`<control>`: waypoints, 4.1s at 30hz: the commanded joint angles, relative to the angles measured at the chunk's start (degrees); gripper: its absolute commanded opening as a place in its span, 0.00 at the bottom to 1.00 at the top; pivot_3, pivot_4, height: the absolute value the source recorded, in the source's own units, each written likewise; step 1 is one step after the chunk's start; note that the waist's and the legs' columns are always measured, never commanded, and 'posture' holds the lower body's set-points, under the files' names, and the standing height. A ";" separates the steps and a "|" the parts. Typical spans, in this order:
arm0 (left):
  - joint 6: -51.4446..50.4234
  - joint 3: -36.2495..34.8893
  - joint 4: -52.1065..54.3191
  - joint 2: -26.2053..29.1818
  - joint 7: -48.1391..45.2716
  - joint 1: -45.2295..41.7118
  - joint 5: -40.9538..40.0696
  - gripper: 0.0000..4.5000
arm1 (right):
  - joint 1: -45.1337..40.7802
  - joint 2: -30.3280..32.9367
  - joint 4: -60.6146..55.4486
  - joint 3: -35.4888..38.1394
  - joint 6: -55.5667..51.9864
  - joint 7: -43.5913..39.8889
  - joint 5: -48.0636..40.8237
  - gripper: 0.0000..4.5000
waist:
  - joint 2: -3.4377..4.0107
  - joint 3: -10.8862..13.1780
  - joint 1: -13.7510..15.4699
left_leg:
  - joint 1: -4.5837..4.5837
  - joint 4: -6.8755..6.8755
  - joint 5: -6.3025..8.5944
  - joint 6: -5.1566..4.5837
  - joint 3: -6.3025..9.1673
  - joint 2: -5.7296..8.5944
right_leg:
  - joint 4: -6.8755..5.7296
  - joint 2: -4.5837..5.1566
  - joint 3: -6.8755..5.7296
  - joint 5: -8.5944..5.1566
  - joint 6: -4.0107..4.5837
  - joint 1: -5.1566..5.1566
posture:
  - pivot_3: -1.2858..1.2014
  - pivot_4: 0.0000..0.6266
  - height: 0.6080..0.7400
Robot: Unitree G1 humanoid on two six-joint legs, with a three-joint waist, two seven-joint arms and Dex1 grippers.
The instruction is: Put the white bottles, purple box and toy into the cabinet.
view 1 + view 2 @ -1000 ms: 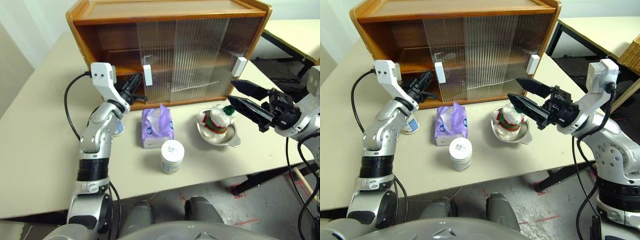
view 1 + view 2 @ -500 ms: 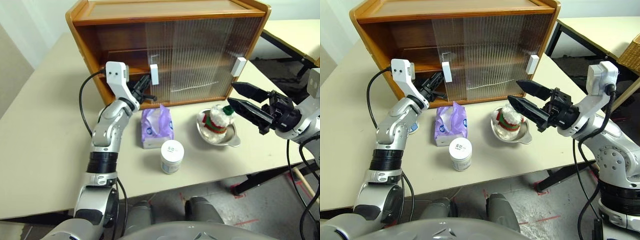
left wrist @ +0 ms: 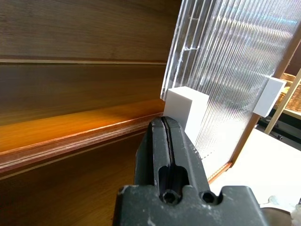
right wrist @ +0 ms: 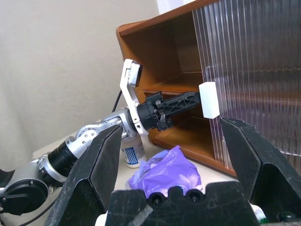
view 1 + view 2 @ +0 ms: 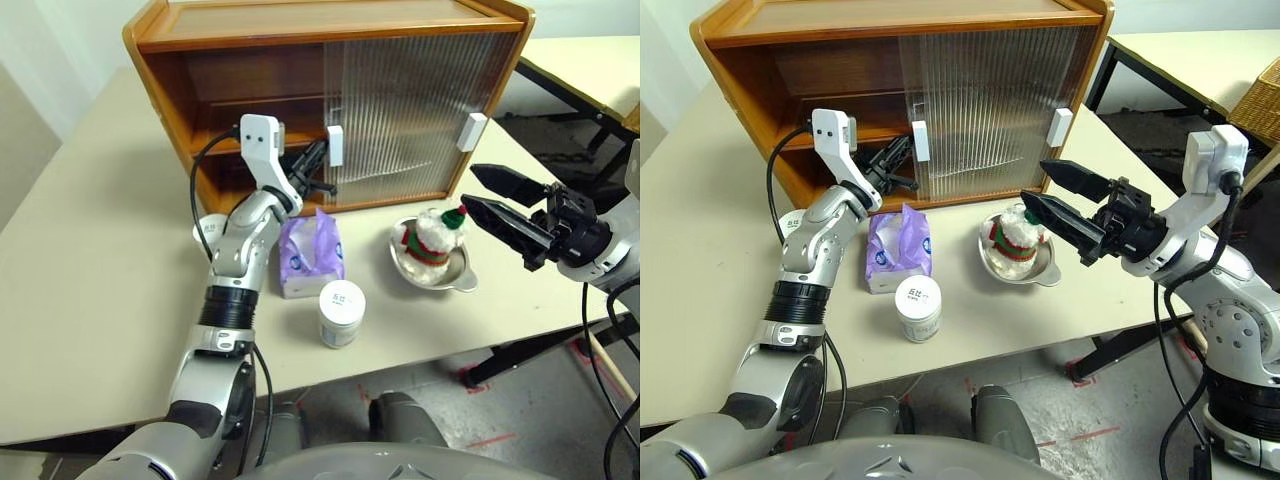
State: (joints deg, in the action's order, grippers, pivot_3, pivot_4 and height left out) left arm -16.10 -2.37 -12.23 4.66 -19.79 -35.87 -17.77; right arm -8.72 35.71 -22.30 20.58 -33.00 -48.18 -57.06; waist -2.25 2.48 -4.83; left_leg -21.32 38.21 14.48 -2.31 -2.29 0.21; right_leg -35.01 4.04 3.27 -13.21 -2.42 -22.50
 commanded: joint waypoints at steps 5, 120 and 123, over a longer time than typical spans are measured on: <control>1.48 -4.70 6.81 3.18 -1.28 3.24 -2.61 0.00 | -0.66 0.22 -0.06 -0.36 -0.06 -0.36 -0.48 1.00 | 0.01 0.00 -0.83 | 0.03 -0.02 0.00 0.00 0.01 -0.03 | 0.00 -0.03 0.04 0.01 -0.01 0.00 | 0.46 0.00 1.00; 14.66 -6.32 -9.22 16.21 -15.15 13.00 2.40 0.68 | -9.26 -0.93 6.31 -3.91 -0.87 -4.50 2.71 1.00 | 0.11 -0.23 2.72 | -0.90 0.71 -0.02 -0.03 0.05 -0.09 | -0.58 0.39 -0.60 0.29 0.43 -0.84 | 0.48 0.00 1.00; 14.57 -5.77 -10.50 15.78 -14.31 11.46 3.28 0.68 | -8.79 -1.17 6.34 -3.97 -0.45 -4.51 2.91 1.00 | 0.11 -0.23 2.72 | -0.90 0.72 -0.02 -0.03 0.04 -0.08 | -0.57 0.37 -0.57 0.29 0.42 -0.83 | 0.48 0.00 1.00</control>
State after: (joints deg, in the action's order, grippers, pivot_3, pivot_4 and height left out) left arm -1.31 -8.92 -21.78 20.88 -34.71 -23.12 -15.29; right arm -18.05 34.71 -15.43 16.44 -34.44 -52.63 -54.86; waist -2.14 2.25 -2.11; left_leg -22.23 38.93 14.46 -2.35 -2.26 0.13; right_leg -35.58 4.41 2.70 -12.92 -2.00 -23.33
